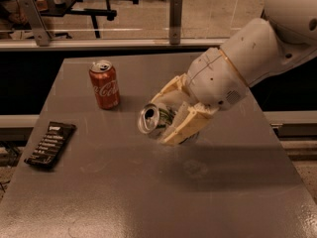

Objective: Place 7up can upright

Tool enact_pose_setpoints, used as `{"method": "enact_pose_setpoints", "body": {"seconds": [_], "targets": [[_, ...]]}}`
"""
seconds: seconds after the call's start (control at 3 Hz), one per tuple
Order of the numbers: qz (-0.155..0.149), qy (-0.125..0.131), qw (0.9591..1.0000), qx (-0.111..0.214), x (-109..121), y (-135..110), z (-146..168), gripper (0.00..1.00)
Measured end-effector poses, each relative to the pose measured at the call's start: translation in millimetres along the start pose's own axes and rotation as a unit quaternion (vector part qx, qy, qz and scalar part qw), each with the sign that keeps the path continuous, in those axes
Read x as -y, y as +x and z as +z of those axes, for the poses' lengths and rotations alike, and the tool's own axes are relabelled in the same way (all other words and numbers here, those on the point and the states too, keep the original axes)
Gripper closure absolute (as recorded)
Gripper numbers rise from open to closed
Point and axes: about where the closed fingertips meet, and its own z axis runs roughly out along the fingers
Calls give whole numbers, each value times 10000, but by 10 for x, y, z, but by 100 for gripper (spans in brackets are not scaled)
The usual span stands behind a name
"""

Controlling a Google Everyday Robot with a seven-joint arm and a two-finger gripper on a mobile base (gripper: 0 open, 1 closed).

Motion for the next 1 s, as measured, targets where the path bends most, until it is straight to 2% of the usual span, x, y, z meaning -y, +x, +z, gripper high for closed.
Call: {"method": "enact_pose_setpoints", "body": {"seconds": [0.33,0.67,1.0], "targets": [[406,345,9971,538,131,13,-22,100],[890,705,9840,1375,263,121,-66,100],[1111,841,9729,1847,316,205,-93,100]]}}
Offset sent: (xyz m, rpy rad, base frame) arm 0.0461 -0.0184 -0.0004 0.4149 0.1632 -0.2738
